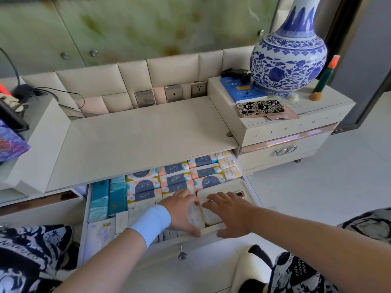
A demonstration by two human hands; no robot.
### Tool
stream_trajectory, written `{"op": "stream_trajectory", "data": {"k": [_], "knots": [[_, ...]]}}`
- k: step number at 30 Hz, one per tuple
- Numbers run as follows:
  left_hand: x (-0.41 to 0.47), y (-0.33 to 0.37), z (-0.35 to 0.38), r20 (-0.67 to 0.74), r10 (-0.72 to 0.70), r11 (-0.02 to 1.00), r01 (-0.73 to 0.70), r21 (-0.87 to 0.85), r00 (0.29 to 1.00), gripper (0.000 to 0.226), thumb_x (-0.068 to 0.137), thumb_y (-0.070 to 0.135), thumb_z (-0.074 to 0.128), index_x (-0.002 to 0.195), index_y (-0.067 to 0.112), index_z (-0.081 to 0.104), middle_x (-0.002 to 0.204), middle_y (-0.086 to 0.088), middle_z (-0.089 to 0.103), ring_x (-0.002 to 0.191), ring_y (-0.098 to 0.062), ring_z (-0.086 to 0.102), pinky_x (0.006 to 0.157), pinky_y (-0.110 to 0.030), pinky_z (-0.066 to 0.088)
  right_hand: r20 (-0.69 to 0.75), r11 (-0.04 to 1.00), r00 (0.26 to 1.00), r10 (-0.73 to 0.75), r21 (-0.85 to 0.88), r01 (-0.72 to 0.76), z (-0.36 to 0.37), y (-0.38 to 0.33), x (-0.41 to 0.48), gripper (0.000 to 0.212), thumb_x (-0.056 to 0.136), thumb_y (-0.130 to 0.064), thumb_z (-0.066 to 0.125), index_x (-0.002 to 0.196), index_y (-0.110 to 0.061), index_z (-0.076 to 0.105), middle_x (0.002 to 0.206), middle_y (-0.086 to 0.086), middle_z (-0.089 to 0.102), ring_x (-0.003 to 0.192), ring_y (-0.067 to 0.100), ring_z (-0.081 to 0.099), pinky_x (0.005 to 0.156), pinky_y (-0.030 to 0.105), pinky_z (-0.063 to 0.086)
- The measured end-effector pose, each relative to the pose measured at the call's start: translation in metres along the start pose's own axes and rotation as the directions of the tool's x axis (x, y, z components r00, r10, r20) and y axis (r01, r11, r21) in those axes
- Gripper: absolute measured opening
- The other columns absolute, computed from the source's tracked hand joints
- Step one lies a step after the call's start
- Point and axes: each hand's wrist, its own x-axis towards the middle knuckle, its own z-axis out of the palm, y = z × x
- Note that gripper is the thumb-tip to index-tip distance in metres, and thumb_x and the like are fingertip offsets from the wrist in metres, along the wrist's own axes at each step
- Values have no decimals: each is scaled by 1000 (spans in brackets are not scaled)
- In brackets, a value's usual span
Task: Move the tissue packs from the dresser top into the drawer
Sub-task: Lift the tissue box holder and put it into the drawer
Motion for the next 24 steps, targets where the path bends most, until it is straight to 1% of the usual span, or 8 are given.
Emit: {"op": "stream_trajectory", "data": {"k": [4,8,13,15,18,20,21,24], "knots": [[-18,-9,10,104,-39,988,23,153,994,92,58,68,76,136,36,39,137,6,40,122,-18,44,99,-39,45,53,998,998,15,-64,-12,-10,1,12,92,76,-66,61,152,-27,27,152,3,32,133,26,37,111,44,28],[-25,-14,12,-20,-29,992,31,121,999,86,63,66,75,136,37,40,135,9,44,120,-18,47,97,-37,46,96,991,993,75,-115,-64,-18,7,21,97,71,-76,62,150,-32,28,153,0,33,135,24,37,111,44,28],[-37,-24,5,-210,-113,993,120,23,971,72,72,62,70,134,34,45,129,9,51,114,-16,51,96,-33,44,-41,963,972,230,-134,-233,-22,6,26,87,72,-78,56,143,-30,40,138,0,44,125,23,44,104,40,33],[-41,-28,3,-265,-172,985,170,-29,949,61,77,57,69,128,30,48,125,7,52,112,-16,52,94,-32,43,-130,923,929,345,-131,-361,-24,2,27,84,75,-77,54,137,-22,44,130,5,47,117,26,48,98,39,38],[-50,-30,-1,-267,-325,937,272,-219,907,26,86,47,61,101,27,52,102,7,56,90,-16,55,78,-30,45,-169,818,802,573,61,-572,-31,-9,23,68,82,-71,55,124,-17,50,119,4,58,105,23,59,81,33,48],[-57,-31,-5,-154,-436,839,339,-425,887,27,91,48,51,86,22,56,84,6,63,72,-17,58,72,-30,48,-20,726,738,675,195,-659,-36,-15,19,51,91,-62,46,111,-17,58,109,2,66,97,22,66,76,30,50],[-61,-33,-6,-36,-484,741,387,-548,875,34,93,49,47,88,18,60,79,4,67,65,-19,61,71,-29,50,95,659,717,691,325,-678,-36,-16,20,44,93,-56,44,101,-16,60,100,2,69,88,22,69,72,28,52],[-71,-42,-1,304,-524,360,531,-767,795,50,95,50,48,127,11,50,95,-7,74,68,-23,70,66,-31,57,413,258,716,563,735,-627,-36,-20,27,22,94,-32,47,93,-13,57,82,3,61,63,22,62,56,25,44]]}}
